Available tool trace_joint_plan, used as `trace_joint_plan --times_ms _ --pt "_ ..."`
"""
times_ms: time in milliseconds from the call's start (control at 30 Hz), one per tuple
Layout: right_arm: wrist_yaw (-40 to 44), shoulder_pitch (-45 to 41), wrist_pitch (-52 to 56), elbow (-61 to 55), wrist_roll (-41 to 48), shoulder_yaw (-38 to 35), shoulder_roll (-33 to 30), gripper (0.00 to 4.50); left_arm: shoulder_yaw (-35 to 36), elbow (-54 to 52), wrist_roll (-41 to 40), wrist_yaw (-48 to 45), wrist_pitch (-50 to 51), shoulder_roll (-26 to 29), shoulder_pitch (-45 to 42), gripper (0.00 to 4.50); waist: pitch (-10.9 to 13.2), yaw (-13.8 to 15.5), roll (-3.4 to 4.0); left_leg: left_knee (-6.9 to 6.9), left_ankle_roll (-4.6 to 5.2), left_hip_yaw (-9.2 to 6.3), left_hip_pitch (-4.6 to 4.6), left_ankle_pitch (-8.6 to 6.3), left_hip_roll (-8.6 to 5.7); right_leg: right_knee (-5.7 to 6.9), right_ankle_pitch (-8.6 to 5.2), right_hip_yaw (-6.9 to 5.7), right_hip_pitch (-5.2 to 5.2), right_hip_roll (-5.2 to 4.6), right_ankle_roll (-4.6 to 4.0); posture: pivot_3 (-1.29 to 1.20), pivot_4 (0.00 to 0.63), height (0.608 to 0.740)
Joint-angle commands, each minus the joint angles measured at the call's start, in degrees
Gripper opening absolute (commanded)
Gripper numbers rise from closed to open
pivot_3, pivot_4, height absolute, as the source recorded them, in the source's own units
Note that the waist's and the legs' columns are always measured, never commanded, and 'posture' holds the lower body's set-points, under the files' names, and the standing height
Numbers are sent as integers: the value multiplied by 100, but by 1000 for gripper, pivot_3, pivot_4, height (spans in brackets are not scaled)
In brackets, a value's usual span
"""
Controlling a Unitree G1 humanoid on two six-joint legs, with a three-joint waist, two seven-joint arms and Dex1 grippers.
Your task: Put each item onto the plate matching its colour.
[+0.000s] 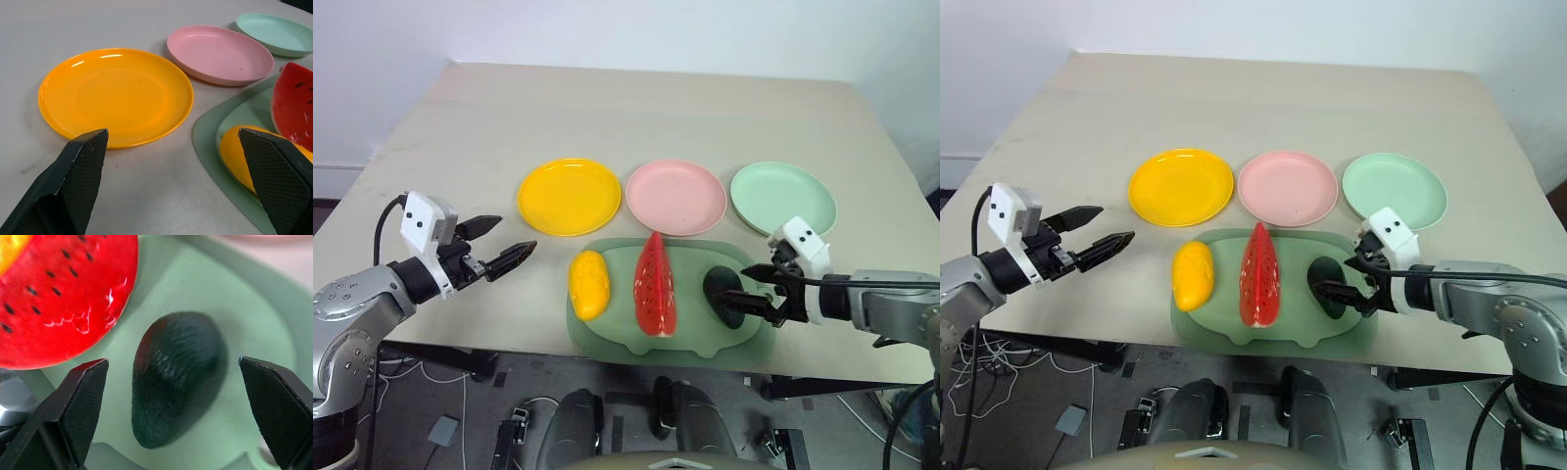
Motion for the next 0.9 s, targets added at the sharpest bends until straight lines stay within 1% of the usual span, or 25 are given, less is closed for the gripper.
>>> trace_joint_plan --times_ms 33,100,133,233,300,333,433,500,567,667,700,767,833,900 --pt "-255 22 -22 -105 -253 295 116 4500 103 -123 -90 -24 -20 46 -41 4469 1 -2 2 0 0 1 -1 0 0 0 0 1 -2 -1 0 0 150 740" --pt "-292 91 -227 -75 -552 603 26 4500 83 -130 -89 9 -16 39 -63 4469 1 0 1 0 0 1 -1 0 -1 0 0 1 -2 -2 0 0 150 740" --pt "-349 94 -283 9 -668 691 85 4500 81 -144 -90 24 -18 34 -63 4469 1 0 1 0 0 0 0 0 -1 0 0 0 -1 -1 0 0 150 740" --pt "-330 103 -438 94 -893 855 68 3896 98 -198 -95 63 -21 21 -22 4500 0 -3 0 0 0 0 2 0 -1 0 0 1 1 -1 0 0 150 740" --pt "-204 90 -549 81 -971 879 -47 3214 148 -247 -106 86 -23 12 48 4500 0 -4 0 0 0 0 2 0 -1 0 0 1 1 -1 0 0 150 740" --pt "-150 56 -580 101 -990 859 -87 3030 169 -267 -111 94 -25 9 78 4500 0 -5 1 0 0 0 3 0 -1 1 0 0 1 0 0 0 150 740" --pt "81 -268 -791 285 -1101 754 -295 3033 207 -297 -119 134 -32 8 129 4500 1 -8 2 0 0 1 1 0 -1 0 0 0 0 -1 0 0 150 740" --pt "229 -650 -998 575 -1255 730 -468 3033 225 -314 -135 156 -38 12 152 4500 1 -16 2 1 0 2 1 0 -1 0 0 1 -1 -1 0 0 150 740" --pt "363 -1198 -1374 1149 -1635 870 -709 3033 241 -319 -154 174 -37 21 156 4500 3 -31 5 1 0 2 2 0 -1 1 -1 1 -2 0 -1 0 150 740" --pt "591 -1883 -2183 2280 -2468 1455 -988 3033 235 -288 -147 182 -49 38 130 4500 3 -49 4 0 0 2 1 0 -2 0 -1 0 -3 2 -2 0 150 740" --pt "692 -2140 -2679 2900 -2915 1793 -995 3033 219 -271 -141 182 -54 41 104 4500 1 -52 2 -1 0 2 -3 0 -3 -1 -1 -2 -4 2 -2 0 150 740" --pt "869 -2564 -3429 4033 -3525 2215 -838 3033 173 -250 -111 174 -77 48 56 4500 1 -75 0 -1 0 4 -4 0 -4 -5 -1 -3 -2 2 -1 0 150 740" --pt "1027 -2845 -3958 4886 -3926 2439 -657 3033 139 -234 -100 188 -84 31 11 4500 0 -98 0 0 1 8 -5 0 -7 -7 0 -4 0 -1 -1 0 150 740" --pt "1069 -3283 -4694 6196 -4425 2659 -361 3033 75 -217 -71 189 -104 13 -44 4500 1 -148 0 -1 1 9 -8 1 -8 -7 1 -6 -1 -1 1 0 150 740"
